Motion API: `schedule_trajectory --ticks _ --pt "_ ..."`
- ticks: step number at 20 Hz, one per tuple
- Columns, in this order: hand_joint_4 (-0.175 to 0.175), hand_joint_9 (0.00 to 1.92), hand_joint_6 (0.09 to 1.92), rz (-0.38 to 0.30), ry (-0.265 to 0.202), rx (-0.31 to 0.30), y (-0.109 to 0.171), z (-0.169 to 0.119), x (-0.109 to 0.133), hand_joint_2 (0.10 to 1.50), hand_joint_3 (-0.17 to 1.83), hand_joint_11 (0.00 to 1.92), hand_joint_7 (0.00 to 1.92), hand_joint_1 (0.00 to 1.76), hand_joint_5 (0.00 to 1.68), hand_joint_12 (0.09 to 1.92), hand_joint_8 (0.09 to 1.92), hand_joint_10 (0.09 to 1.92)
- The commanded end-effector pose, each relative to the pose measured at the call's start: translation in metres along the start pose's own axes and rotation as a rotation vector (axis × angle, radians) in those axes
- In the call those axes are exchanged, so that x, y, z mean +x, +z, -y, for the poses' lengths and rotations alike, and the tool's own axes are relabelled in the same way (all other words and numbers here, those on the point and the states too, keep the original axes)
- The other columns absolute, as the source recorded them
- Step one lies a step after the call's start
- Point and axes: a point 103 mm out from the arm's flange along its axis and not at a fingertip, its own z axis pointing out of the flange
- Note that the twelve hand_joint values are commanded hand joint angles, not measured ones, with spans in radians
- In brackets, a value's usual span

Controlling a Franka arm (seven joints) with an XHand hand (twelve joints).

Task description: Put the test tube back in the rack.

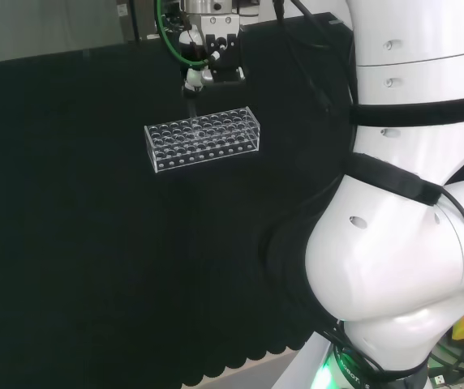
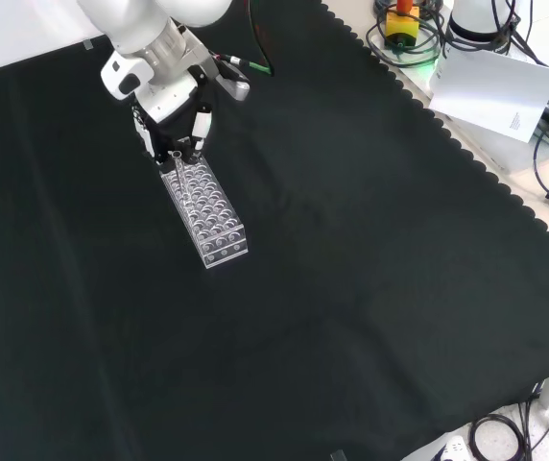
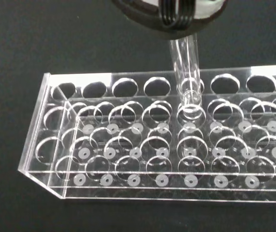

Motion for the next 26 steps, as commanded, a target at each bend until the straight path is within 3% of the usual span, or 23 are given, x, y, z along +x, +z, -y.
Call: schedule_trajectory --ticks 1,9,14,23,26 --pt "-0.175 1.18 0.21 -0.003 0.004 0.009 0.005 -0.003 -0.001 1.01 0.00 1.06 1.23 1.41 1.25 1.04 0.96 0.65" --pt "-0.175 1.18 0.21 -0.011 0.005 0.024 0.011 -0.004 -0.002 1.01 0.00 1.06 1.23 1.41 1.25 1.04 0.96 0.65" --pt "-0.175 1.18 0.21 -0.018 0.002 0.036 0.034 -0.008 -0.004 1.01 0.00 1.06 1.23 1.41 1.25 1.04 0.96 0.65" --pt "-0.175 1.18 0.21 -0.018 -0.003 0.053 0.032 -0.010 -0.002 1.01 0.00 1.06 1.23 1.41 1.25 1.04 0.96 0.65" --pt "-0.175 1.18 0.21 -0.043 -0.007 0.097 0.032 -0.011 -0.012 1.01 0.00 1.06 1.23 1.41 1.25 1.04 0.96 0.66"
